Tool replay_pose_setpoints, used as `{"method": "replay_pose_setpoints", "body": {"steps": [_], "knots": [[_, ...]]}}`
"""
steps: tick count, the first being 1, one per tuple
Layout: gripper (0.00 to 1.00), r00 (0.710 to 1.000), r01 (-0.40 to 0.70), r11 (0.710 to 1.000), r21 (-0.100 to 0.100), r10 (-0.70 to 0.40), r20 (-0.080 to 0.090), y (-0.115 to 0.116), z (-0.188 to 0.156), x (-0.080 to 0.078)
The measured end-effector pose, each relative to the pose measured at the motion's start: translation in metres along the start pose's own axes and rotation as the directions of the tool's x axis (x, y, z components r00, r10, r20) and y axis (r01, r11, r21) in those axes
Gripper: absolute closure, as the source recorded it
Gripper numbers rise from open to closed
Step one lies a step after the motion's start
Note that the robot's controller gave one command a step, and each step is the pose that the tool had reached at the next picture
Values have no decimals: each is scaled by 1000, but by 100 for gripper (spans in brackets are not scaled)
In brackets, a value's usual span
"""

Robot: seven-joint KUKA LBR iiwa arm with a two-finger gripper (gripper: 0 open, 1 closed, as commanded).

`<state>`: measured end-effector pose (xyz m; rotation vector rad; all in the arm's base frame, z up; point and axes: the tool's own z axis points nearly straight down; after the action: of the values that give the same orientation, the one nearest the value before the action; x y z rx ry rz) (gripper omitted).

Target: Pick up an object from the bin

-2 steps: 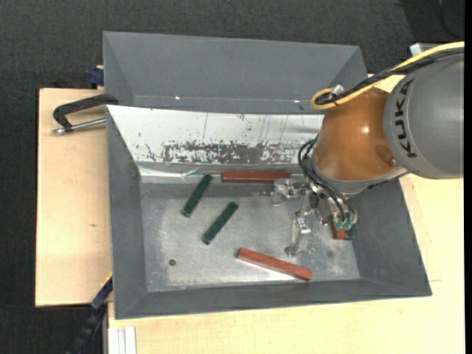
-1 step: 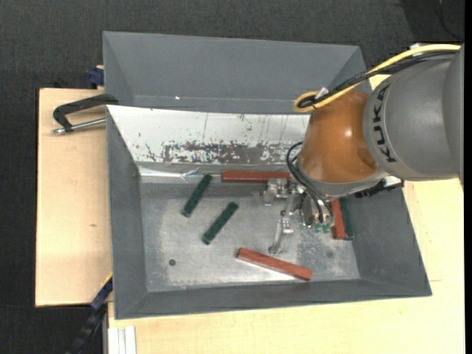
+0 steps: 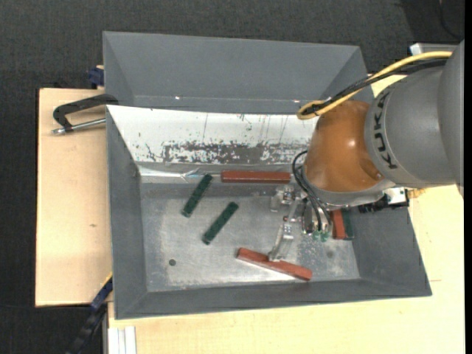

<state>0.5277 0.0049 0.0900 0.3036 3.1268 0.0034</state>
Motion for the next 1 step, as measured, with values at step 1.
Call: {"method": "replay_pose_setpoints", "body": {"steps": [1], "knots": [[0, 978, 209, 978, 2, -209, 0, 28, 12, 18]]}}
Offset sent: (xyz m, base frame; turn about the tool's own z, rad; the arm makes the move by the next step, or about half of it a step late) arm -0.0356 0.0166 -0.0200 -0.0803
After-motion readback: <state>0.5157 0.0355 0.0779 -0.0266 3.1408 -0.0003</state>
